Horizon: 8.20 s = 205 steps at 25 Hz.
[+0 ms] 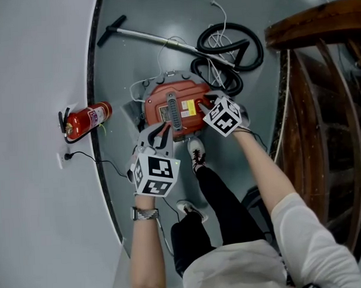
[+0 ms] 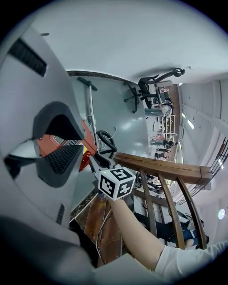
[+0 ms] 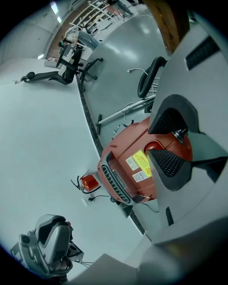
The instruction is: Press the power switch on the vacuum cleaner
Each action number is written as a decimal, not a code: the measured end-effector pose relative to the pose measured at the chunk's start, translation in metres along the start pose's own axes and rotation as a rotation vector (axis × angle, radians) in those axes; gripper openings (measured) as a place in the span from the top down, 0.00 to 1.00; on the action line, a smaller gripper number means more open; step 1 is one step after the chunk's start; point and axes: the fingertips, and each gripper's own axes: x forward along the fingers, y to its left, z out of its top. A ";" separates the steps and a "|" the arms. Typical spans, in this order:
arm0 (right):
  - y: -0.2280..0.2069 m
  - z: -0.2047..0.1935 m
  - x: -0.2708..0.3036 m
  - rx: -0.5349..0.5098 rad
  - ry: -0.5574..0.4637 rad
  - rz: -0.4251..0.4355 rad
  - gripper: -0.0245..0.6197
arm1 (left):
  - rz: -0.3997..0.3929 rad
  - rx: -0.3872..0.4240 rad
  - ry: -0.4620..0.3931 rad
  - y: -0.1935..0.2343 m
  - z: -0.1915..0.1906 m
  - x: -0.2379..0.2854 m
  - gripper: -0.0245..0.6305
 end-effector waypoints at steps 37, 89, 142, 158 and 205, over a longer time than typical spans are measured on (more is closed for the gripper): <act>-0.006 0.000 0.013 -0.013 0.028 0.081 0.76 | 0.016 -0.015 0.017 0.007 -0.009 0.015 0.91; 0.013 0.048 -0.161 -0.115 -0.140 -0.067 0.90 | 0.049 0.070 -0.032 -0.035 0.041 -0.074 0.90; 0.270 0.094 -0.496 -0.331 -0.353 -0.441 0.91 | 0.097 0.448 -0.404 -0.133 -0.002 -0.415 0.96; 0.390 0.080 -0.590 -0.302 -0.433 -0.567 0.91 | 0.102 0.558 -0.505 -0.184 -0.037 -0.529 0.96; 0.474 0.015 -0.745 -0.315 -0.561 -0.684 0.92 | 0.229 0.633 -0.612 -0.278 -0.001 -0.651 0.96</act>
